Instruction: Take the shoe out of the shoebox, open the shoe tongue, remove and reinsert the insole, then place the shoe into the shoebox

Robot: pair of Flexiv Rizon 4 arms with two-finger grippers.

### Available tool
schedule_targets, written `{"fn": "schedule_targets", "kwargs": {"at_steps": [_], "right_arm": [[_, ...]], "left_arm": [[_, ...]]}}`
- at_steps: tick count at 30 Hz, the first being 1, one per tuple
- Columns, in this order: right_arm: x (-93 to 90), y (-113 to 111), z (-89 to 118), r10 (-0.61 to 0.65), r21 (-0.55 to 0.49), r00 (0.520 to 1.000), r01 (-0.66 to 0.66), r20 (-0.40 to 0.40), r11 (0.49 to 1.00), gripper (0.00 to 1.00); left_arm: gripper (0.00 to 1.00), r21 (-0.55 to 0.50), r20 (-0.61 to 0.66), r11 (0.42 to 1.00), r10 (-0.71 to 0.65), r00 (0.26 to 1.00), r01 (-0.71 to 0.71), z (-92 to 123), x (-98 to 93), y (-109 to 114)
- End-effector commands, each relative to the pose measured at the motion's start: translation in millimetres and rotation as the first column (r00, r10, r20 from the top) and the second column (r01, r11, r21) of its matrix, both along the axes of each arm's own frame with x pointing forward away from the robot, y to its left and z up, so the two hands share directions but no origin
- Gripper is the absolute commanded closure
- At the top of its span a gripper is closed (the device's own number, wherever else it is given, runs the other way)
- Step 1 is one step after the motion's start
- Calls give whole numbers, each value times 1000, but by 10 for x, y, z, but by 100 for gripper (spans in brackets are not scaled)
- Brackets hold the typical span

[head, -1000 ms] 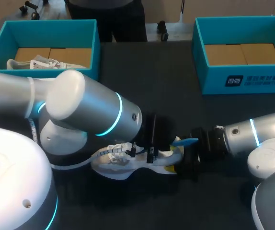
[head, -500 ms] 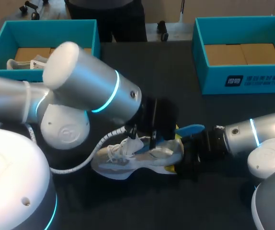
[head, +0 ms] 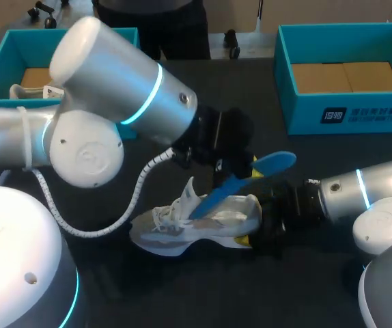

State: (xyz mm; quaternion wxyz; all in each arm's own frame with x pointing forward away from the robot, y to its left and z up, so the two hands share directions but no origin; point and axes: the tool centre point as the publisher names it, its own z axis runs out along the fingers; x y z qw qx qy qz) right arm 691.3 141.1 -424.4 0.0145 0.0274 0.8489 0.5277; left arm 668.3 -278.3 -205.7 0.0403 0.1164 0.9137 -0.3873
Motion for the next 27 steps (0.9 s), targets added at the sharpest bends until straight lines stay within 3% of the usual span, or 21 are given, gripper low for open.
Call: {"fn": "schedule_targets", "kwargs": {"at_steps": [1,27], "right_arm": [[7,19,-29,-1,-3,1000,1,0,1000,100],[7,19,-29,-1,-3,1000,1,0,1000,100]], "left_arm": [[100,-23,4,1000,-18,1000,18,207,-46,123],[100,-311,-2,948,-72,997,68,1127,-197,204]]}}
